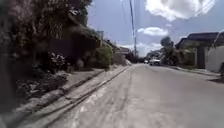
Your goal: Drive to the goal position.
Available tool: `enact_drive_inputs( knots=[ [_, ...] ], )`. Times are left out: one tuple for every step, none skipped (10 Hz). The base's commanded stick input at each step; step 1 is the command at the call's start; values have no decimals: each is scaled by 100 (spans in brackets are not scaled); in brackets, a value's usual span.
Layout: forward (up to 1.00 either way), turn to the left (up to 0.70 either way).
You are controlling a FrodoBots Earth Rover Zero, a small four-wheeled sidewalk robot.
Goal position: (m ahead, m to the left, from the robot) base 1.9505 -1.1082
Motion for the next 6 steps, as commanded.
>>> enact_drive_inputs(
  knots=[
    [100,0],
    [100,0],
    [100,0],
    [100,0],
    [100,0],
    [100,0]
  ],
)
